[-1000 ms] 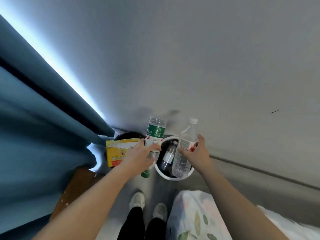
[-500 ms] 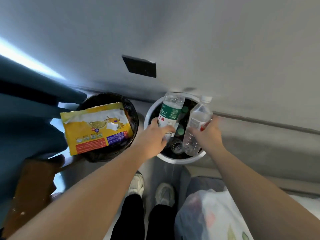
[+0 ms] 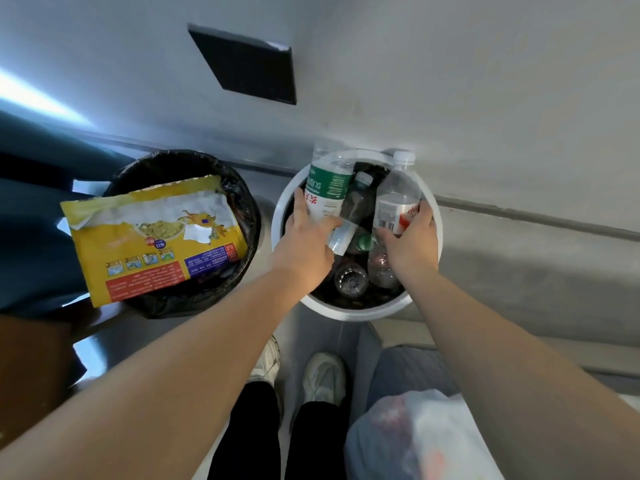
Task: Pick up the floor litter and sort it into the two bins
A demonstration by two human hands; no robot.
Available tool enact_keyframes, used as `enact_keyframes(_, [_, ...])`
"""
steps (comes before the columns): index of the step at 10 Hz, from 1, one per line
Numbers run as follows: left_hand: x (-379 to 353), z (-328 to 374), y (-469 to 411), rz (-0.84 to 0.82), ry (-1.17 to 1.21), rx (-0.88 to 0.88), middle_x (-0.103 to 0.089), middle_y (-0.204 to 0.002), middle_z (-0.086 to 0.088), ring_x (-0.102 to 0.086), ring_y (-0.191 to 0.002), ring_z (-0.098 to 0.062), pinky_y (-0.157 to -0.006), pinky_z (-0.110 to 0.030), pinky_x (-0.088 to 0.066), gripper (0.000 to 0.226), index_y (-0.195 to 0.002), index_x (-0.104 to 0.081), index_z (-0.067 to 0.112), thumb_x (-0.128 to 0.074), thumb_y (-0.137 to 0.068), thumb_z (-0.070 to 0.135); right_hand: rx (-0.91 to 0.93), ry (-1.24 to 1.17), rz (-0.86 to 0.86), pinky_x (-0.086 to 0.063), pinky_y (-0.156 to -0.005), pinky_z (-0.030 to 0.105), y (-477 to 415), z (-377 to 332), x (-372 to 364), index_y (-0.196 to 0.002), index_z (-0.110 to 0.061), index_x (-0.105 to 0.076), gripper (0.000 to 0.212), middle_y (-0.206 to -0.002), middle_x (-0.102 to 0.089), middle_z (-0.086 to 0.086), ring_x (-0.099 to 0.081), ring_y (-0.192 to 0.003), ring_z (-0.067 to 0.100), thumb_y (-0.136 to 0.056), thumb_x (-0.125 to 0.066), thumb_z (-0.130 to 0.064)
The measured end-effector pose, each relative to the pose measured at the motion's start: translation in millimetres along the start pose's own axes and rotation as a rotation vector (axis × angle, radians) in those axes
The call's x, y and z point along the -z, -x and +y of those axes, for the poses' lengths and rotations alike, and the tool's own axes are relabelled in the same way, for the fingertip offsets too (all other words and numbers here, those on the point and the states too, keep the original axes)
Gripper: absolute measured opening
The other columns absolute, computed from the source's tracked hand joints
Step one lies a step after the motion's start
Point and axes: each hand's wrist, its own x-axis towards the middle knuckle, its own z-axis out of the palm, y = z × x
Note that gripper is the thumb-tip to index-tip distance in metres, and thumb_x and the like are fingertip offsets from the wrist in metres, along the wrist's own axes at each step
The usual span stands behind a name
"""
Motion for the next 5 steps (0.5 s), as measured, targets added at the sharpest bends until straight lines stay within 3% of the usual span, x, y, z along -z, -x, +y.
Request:
enact_keyframes(2, [3.7, 4.8, -7.1, -0.109, -0.242, -0.021, 0.033, -0.151, -0.014, -0.002, -0.146, -0.032, -0.101, -0.039, -0.043, 0.071, -0.144, -0.026, 0.042, -0.057, -0.089, 0.01, -0.042, 0.066, -0.04, -0.043, -0.096, 0.043, -6.1, 4.0, 0.8, -0.141, -0.011, -0.031, 0.066, -0.136, -0.047, 0.013, -0.05, -0.121, 0.032, -0.088, -0.068, -0.017])
enact_keyframes(4, [19.6, 15.2, 1.8, -0.202, -0.335, 0.058, 0.031, -0.149, -0.023, 0.01, -0.143, -0.043, -0.117, -0.047, -0.018, 0.075, -0.148, -0.005, 0.044, -0.052, -0.094, 0.022, 0.011, 0.11, -0.103, -0.043, -0.094, 0.04, 19.8, -0.2, 23.7, -0.147, -0.015, -0.024, 0.072, -0.138, -0.043, 0.011, -0.049, -0.121, 0.03, -0.089, -0.065, -0.02])
enact_keyframes(5, [44.1, 17.0, 25.7, -0.223, -0.396, 0.061, 0.028, -0.15, -0.027, 0.007, -0.142, -0.045, -0.116, -0.051, -0.016, 0.072, -0.149, 0.002, 0.041, -0.046, -0.096, 0.036, 0.107, 0.243, -0.155, -0.041, -0.097, 0.045, 51.5, -9.6, 47.3, -0.152, -0.022, -0.011, 0.081, -0.147, -0.033, 0.008, -0.038, -0.131, 0.031, -0.09, -0.063, -0.03])
